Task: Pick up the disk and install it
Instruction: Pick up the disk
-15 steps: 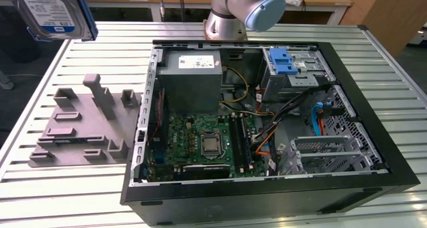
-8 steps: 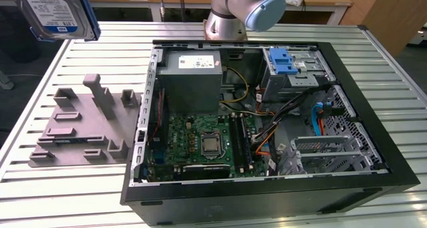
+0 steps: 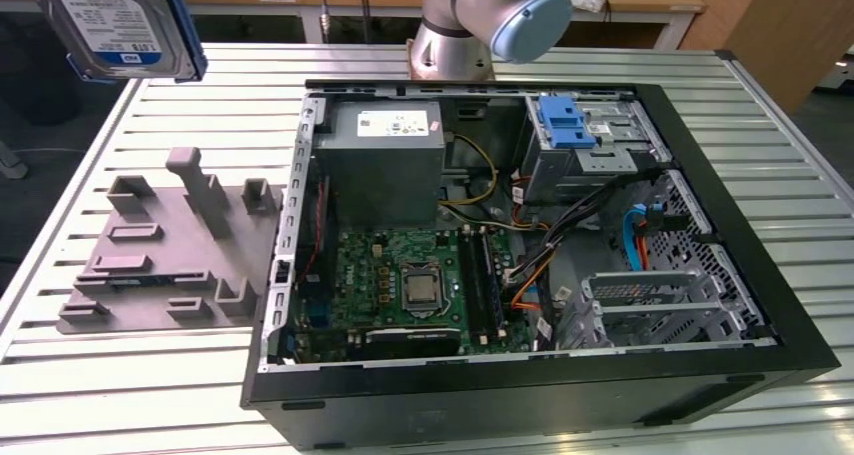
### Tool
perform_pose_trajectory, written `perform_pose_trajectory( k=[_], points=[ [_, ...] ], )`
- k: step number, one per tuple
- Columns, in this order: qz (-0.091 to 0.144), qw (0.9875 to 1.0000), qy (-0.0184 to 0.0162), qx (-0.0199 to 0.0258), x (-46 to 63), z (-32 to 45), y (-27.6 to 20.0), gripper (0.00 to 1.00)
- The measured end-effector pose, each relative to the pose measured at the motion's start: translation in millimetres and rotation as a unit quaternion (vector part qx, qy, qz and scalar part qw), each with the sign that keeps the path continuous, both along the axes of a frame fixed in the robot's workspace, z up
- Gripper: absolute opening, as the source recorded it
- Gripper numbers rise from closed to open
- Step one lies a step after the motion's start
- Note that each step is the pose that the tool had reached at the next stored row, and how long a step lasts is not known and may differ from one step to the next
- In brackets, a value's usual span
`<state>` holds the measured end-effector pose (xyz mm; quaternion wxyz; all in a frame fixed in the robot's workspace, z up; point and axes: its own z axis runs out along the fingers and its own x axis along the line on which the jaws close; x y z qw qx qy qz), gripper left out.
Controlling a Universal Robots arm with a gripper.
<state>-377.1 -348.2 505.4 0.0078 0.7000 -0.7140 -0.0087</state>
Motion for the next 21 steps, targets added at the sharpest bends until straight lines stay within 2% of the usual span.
perform_pose_trajectory(
  k=[14, 21],
  points=[
    [0.0, 1.0, 0.0, 0.0, 9.9, 0.0, 0.0, 0.36],
    [0.0, 1.0, 0.0001, 0.0, 10.9, 0.1, -1.2, 0.36]
  ],
)
